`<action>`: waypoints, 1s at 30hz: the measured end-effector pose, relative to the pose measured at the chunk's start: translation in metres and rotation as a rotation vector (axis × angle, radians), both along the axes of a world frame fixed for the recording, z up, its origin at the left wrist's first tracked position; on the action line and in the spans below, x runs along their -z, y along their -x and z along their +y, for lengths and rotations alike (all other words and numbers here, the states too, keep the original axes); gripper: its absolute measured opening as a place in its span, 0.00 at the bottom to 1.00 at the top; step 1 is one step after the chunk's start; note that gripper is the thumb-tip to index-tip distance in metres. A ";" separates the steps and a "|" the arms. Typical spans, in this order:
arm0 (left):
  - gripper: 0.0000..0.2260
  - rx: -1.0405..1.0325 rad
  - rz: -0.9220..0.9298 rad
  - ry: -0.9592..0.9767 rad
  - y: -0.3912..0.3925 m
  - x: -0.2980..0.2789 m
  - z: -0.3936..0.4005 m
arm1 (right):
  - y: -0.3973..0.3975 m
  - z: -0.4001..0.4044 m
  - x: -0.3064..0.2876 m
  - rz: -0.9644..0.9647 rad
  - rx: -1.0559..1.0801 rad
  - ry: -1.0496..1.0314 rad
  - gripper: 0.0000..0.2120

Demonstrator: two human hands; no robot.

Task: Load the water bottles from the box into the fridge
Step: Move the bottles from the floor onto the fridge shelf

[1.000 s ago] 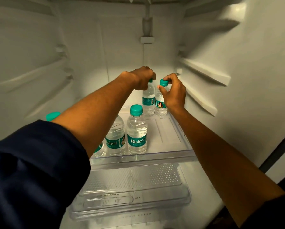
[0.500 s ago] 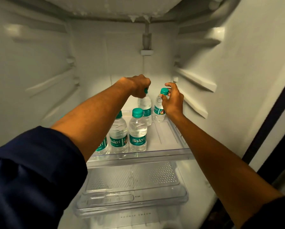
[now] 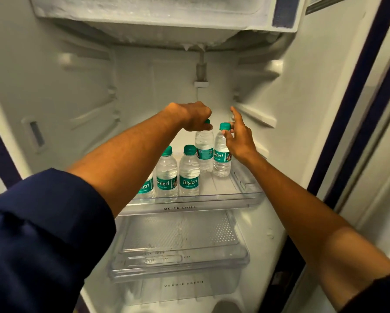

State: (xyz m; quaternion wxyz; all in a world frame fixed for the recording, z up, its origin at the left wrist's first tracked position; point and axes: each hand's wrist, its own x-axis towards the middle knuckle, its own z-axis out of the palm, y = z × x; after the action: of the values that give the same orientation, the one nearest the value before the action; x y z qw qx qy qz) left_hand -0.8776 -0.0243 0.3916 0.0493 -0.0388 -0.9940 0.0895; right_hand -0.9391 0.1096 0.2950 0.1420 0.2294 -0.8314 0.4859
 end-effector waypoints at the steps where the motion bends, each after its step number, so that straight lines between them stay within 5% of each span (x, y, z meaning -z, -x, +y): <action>1: 0.18 0.001 -0.004 0.003 -0.003 0.001 0.003 | -0.004 0.003 0.001 0.004 -0.010 -0.010 0.35; 30: 0.26 -0.056 -0.070 0.170 -0.025 0.038 0.041 | -0.054 0.053 0.024 -0.036 -0.166 0.076 0.35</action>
State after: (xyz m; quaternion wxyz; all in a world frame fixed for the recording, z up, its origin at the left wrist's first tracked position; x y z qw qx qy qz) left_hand -0.8522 0.0163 0.3537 0.0086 -0.0181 -0.9846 0.1737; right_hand -0.8852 0.1622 0.2713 0.0946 0.2831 -0.7930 0.5311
